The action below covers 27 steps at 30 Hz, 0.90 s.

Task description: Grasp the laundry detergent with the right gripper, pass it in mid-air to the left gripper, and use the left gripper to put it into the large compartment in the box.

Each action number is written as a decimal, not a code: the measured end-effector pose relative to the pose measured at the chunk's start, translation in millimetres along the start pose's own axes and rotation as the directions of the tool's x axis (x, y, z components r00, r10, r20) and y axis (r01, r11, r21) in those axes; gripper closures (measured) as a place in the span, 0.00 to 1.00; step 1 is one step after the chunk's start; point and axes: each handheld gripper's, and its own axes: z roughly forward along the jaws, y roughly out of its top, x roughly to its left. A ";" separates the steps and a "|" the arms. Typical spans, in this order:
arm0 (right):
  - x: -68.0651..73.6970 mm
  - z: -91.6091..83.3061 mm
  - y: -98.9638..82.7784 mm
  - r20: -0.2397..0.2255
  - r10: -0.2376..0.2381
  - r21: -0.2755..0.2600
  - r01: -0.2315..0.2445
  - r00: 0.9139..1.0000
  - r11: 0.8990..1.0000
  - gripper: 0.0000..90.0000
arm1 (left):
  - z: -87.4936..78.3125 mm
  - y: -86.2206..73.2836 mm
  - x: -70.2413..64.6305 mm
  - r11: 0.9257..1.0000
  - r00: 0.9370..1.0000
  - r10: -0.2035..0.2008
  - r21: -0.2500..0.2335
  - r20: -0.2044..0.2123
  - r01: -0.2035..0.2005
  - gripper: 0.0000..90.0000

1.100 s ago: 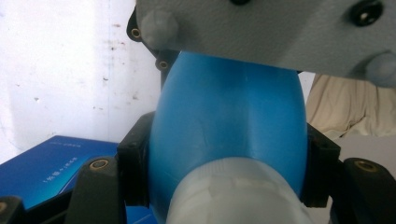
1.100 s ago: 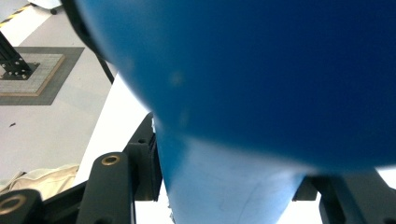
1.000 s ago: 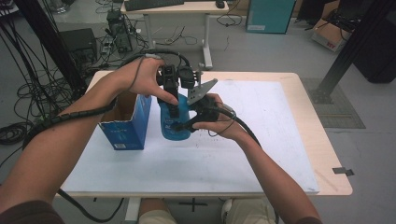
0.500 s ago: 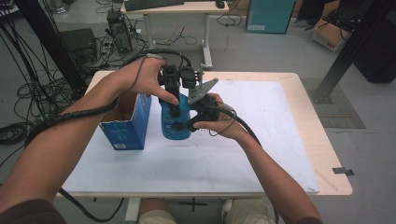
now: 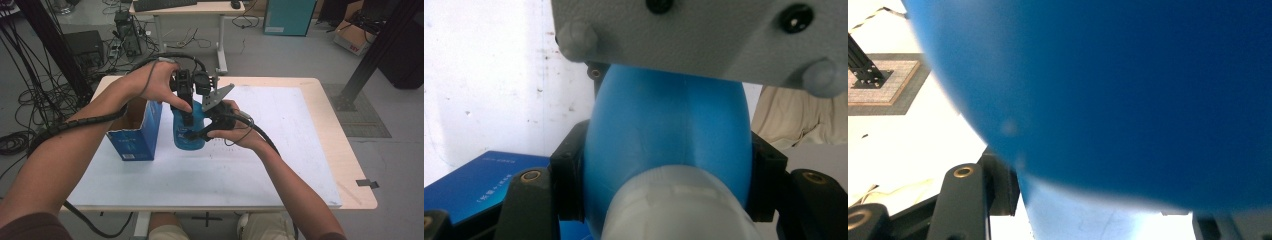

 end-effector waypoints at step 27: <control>-0.1 -0.3 2.0 0.006 -0.009 -0.034 0.009 1.000 0.999 0.45 | -1.6 -2.1 -2.9 1.000 1.000 -0.001 -0.002 -0.023 0.001 0.41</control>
